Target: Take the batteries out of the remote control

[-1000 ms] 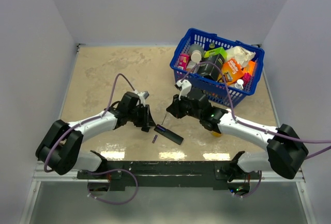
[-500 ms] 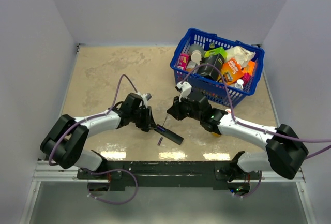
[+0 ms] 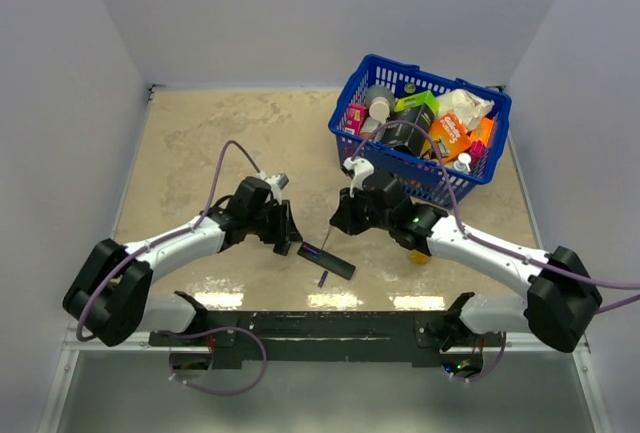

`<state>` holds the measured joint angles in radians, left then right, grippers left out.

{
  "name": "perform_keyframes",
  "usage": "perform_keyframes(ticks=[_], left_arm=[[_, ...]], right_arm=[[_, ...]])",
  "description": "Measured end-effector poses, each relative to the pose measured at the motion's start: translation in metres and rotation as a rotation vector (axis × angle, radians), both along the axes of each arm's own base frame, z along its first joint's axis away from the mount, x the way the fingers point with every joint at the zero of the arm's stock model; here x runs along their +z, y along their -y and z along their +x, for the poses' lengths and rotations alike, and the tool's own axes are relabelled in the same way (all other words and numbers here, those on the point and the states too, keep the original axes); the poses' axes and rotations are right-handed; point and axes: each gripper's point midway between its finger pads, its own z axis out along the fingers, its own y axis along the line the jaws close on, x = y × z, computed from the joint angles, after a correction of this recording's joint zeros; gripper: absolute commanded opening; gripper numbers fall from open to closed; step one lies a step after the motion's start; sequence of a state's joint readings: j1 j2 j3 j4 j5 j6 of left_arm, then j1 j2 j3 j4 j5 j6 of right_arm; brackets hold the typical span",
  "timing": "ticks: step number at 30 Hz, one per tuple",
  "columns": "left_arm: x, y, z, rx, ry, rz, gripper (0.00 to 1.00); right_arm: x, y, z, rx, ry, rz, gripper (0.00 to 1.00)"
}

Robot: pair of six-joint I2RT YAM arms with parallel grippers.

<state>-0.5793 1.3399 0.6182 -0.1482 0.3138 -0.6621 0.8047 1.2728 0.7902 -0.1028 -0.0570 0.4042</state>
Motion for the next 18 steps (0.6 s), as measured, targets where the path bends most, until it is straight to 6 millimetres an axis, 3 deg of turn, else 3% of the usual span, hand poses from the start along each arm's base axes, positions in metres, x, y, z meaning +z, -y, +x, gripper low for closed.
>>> perform_keyframes(ticks=[6,13,18], left_arm=[[0.029,0.000,0.011,0.026,0.091,-0.026,0.36],[0.027,-0.005,0.011,0.047,0.086,-0.003,0.37],[0.028,-0.007,0.010,0.055,0.088,0.003,0.37]], right_arm=[[0.010,0.007,-0.025,0.062,-0.050,0.009,0.00],[0.022,0.022,-0.042,0.075,-0.061,0.007,0.00],[0.006,0.038,-0.058,0.075,-0.140,-0.067,0.00]])
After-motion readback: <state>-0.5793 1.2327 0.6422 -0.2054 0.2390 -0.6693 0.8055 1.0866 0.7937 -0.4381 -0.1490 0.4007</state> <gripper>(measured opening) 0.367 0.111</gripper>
